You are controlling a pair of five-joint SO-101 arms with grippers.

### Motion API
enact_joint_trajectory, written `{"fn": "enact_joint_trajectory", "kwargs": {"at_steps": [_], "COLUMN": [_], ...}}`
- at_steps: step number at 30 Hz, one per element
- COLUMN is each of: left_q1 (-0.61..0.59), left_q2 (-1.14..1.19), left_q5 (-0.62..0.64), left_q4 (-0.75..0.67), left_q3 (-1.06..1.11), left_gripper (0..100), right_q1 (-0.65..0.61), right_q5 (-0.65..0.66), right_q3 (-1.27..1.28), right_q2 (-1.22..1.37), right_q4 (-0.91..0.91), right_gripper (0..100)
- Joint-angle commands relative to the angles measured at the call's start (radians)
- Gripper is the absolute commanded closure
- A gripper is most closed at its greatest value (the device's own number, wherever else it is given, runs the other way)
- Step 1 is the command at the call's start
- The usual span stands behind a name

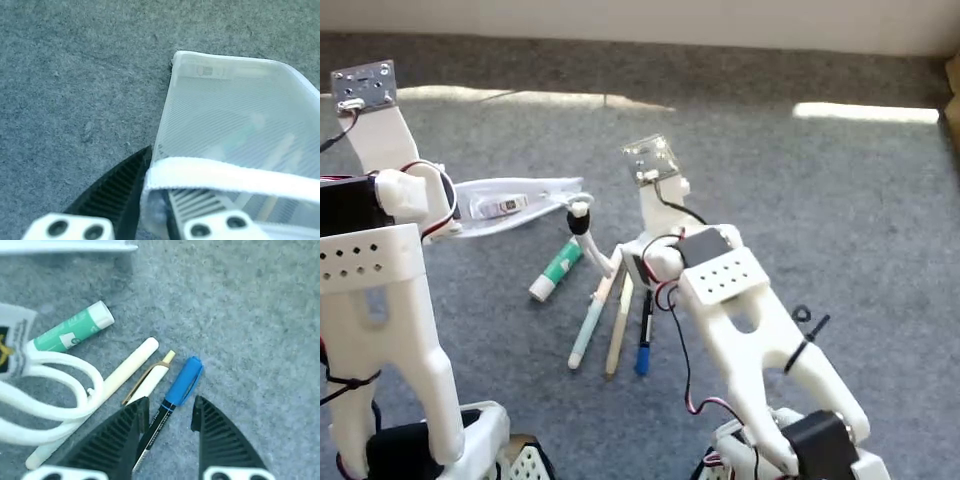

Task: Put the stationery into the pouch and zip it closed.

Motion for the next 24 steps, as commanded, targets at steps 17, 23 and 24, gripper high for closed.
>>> {"fn": "enact_joint_trajectory", "kwargs": {"at_steps": [17,23,24], "left_q1": [-0.013,-0.013,-0.013], "left_q2": [0.001,0.001,0.001], "left_q5": [-0.005,-0.006,-0.006], "left_q4": [-0.023,-0.023,-0.023], "left_q3": [0.001,0.001,0.001], "left_gripper": [99,99,99], "right_q1": [0.050,0.051,0.051], "right_q5": [-0.106,-0.107,-0.107], "right_q3": [-0.303,-0.344,-0.349], "right_q2": [0.384,0.467,0.478], "right_q4": [-0.001,-0.001,-0.001], "right_gripper": [85.7,85.7,85.7]}}
